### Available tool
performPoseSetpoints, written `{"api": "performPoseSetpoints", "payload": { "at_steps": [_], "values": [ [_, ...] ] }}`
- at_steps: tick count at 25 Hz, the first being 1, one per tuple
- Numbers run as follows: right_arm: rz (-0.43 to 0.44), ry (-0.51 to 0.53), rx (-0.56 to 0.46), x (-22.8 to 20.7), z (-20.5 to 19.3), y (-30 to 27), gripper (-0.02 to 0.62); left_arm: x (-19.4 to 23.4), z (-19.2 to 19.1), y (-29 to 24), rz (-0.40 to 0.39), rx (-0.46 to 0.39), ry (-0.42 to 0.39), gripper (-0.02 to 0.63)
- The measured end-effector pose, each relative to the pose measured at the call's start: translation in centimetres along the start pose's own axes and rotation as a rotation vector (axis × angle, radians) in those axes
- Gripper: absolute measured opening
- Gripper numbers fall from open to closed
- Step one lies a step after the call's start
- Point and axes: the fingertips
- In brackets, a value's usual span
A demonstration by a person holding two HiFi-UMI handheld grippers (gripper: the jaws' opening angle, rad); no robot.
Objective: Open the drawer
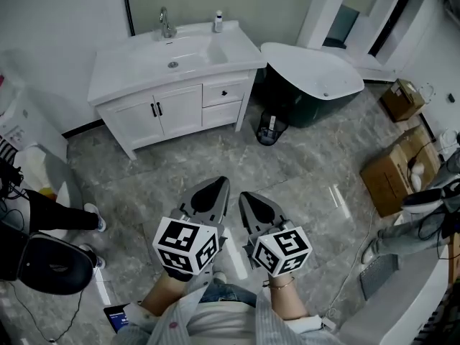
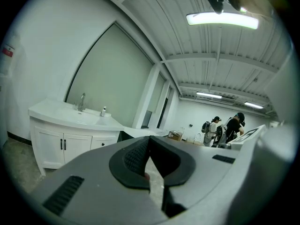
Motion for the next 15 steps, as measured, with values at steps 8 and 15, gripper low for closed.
{"api": "performPoseSetpoints", "payload": {
  "at_steps": [8, 15],
  "values": [
    [-0.033, -0.021, 0.004, -4.4, 1.7, -8.3, 0.008, 5.6, 2.3, -7.7, -0.024, 0.016, -0.026, 0.017],
    [-0.08, -0.032, -0.019, -7.5, 3.1, -13.1, 0.008, 9.7, 3.6, -12.2, -0.044, 0.019, -0.038, 0.017]
  ]
}}
Point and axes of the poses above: the fingertips, and each gripper's own axes: y backward along the fingers, x to its left, z out of its top, and after that the axes turned 7 degrees about -x, right-handed
